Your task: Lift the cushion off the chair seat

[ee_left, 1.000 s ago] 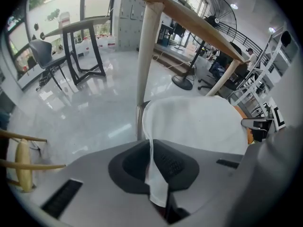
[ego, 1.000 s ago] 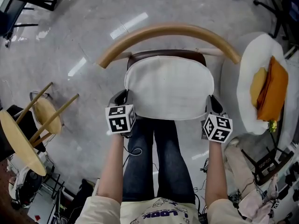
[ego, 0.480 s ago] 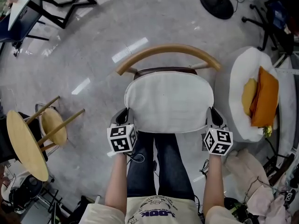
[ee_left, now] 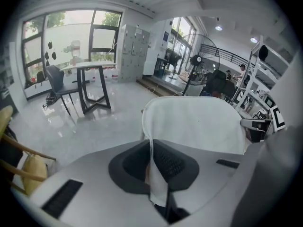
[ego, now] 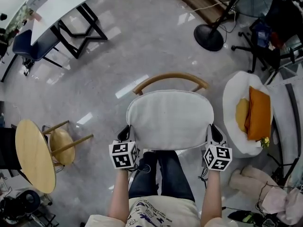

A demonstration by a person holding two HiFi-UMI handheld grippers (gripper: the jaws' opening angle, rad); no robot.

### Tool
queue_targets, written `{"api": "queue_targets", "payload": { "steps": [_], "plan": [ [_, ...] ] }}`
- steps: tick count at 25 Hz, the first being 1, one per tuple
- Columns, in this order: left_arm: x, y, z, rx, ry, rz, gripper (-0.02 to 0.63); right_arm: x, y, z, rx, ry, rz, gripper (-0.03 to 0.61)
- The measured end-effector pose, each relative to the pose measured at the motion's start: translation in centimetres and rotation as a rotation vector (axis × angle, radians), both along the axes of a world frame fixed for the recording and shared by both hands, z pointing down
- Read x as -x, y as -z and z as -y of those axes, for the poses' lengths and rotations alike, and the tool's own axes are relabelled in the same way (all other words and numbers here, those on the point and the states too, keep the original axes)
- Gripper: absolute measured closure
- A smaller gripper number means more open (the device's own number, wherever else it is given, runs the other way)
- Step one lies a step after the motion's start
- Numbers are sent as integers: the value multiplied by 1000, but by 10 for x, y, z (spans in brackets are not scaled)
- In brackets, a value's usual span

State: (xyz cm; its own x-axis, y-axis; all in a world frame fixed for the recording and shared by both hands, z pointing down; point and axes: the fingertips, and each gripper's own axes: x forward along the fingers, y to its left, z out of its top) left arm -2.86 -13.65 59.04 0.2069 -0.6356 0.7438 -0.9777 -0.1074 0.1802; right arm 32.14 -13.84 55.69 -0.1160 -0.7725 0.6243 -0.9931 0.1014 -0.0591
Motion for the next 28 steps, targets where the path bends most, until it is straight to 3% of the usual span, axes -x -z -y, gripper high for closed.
{"api": "queue_targets", "payload": {
  "steps": [20, 28],
  "plan": [
    [44, 237, -40, -330, -66, 8, 578, 44, 217, -73, -308, -85, 2, 537],
    [62, 291, -54, -444, -50, 16, 578, 61, 265, -90, -419, -92, -2, 535]
  ]
}}
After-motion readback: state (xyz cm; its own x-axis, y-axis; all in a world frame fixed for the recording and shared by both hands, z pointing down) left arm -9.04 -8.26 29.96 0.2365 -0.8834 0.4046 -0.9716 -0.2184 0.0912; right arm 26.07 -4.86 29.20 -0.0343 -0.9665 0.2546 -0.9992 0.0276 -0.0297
